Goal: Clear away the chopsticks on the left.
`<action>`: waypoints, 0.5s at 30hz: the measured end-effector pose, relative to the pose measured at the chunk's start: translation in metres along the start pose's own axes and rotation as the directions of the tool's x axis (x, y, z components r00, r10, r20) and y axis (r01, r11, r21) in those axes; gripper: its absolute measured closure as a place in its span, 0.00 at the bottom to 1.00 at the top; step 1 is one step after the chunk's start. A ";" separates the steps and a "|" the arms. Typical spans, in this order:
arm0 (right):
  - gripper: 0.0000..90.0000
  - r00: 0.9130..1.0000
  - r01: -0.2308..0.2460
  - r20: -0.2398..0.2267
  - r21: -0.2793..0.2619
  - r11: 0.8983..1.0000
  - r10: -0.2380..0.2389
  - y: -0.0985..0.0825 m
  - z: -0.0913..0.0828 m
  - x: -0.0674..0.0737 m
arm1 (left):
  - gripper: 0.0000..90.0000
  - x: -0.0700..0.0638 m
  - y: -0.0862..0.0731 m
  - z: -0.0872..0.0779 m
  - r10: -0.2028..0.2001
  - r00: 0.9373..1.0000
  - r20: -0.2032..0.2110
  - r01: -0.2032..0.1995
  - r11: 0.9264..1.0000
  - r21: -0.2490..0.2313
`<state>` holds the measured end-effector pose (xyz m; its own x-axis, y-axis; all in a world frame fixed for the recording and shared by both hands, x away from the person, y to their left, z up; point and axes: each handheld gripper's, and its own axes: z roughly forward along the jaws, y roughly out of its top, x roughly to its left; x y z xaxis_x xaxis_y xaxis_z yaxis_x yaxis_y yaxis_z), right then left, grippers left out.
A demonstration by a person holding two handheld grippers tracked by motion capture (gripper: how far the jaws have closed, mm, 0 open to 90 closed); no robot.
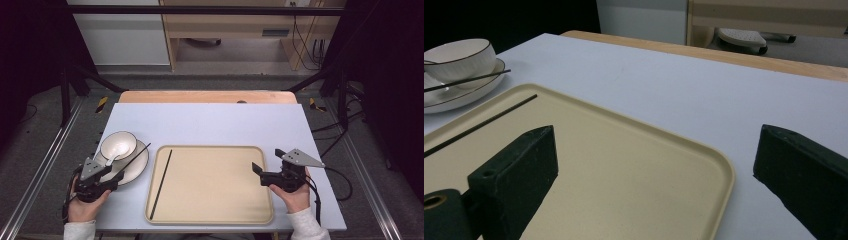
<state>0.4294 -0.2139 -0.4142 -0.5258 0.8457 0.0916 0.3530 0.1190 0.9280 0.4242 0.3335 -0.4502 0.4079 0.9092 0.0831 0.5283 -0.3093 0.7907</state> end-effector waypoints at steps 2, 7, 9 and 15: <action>0.05 1.000 0.001 0.000 0.004 1.000 -0.001 0.000 0.000 0.000 | 0.58 0.001 -0.001 0.002 0.003 1.000 0.001 -0.003 1.000 0.012; 0.05 1.000 0.005 -0.001 0.007 1.000 -0.005 -0.001 0.001 0.000 | 0.70 0.004 -0.002 0.007 0.008 1.000 0.005 -0.008 0.999 0.047; 0.05 1.000 0.008 -0.002 0.007 1.000 -0.008 -0.001 0.002 0.000 | 0.74 0.004 -0.003 0.009 0.006 1.000 0.011 -0.006 0.999 0.054; 0.05 1.000 0.007 -0.001 0.012 1.000 -0.007 -0.001 0.003 0.000 | 0.83 0.005 -0.003 0.013 0.008 1.000 0.025 -0.010 0.997 0.077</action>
<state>0.4310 -0.2125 -0.4166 -0.5285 0.8446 0.0856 0.3586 0.1307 0.9243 0.4346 0.3350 -0.4600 0.4306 0.8995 0.0743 0.5803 -0.3390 0.7405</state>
